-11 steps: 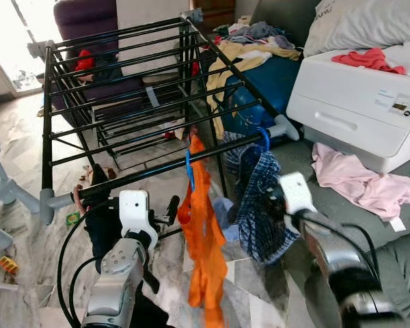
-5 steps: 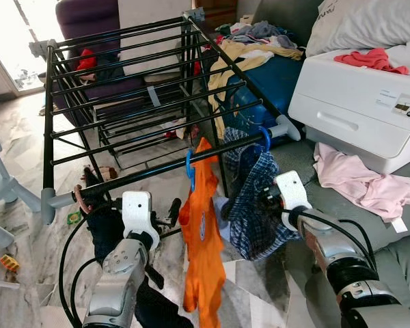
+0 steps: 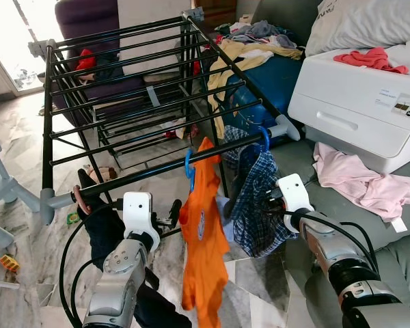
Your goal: Hang hanger
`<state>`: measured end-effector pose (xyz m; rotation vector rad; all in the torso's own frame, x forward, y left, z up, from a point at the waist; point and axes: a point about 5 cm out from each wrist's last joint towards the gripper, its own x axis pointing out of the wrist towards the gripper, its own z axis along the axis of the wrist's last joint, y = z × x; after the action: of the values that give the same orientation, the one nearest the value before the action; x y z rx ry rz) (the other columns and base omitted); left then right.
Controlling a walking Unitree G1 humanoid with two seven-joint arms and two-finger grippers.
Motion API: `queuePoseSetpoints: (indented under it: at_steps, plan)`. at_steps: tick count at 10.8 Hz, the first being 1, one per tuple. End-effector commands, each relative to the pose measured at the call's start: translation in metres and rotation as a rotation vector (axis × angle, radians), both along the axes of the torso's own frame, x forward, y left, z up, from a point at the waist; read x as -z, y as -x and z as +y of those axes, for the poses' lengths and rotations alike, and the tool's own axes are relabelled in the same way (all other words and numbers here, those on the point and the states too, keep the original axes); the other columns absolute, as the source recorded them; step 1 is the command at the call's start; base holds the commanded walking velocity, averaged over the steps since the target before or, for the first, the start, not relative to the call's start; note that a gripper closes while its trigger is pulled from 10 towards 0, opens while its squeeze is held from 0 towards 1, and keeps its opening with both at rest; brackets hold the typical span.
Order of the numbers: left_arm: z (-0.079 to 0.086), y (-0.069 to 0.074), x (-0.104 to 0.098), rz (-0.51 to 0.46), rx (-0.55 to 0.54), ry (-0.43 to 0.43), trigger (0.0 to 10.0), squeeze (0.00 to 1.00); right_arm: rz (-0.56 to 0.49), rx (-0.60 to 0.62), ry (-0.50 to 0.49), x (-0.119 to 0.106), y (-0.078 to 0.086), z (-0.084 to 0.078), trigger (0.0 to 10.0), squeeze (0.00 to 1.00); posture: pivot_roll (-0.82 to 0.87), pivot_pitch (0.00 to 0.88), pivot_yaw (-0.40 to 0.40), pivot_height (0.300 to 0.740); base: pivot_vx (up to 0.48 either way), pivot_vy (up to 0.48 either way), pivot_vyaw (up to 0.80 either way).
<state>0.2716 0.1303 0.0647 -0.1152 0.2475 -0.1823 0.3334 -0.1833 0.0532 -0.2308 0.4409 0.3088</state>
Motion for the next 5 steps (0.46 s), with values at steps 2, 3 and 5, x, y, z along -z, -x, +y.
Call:
queuePoseSetpoints:
  at_steps: [2,3,5]
  plan:
    - [0.0038,-0.003,-0.0009,0.0,-0.001,-0.029,10.0,0.0,-0.026,-0.017,-0.005,-0.0051,-0.005,0.005,0.0,0.0,-0.1,0.0,0.1,0.74,0.0,0.0,0.0]
    - [0.0036,-0.003,-0.0009,0.001,0.001,-0.03,10.0,0.0,-0.029,-0.018,-0.006,-0.0045,-0.0045,0.006,0.0,0.0,-0.1,0.0,0.1,0.74,0.0,0.0,0.0]
    - [0.0034,-0.0031,-0.0006,0.002,0.003,-0.034,10.0,0.0,-0.056,-0.014,-0.008,-0.0055,-0.0049,0.0079,0.0,0.0,-0.1,0.0,0.099,0.74,0.0,0.0,0.0]
